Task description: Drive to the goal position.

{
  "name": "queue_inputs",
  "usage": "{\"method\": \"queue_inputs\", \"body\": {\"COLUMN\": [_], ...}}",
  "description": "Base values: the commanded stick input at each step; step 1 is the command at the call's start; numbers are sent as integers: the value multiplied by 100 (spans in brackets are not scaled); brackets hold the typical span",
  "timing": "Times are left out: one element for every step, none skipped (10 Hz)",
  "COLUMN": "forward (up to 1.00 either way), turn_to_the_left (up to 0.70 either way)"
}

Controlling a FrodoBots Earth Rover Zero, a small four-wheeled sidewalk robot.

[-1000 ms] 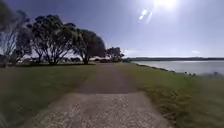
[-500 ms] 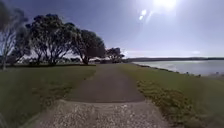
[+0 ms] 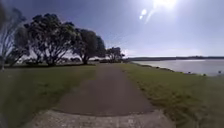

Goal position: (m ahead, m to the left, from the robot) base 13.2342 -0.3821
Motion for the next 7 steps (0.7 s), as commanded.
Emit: {"method": "queue_inputs", "body": {"forward": [70,70,70,70,70,70,77], "turn_to_the_left": [0,0,0,0,0,0,0]}}
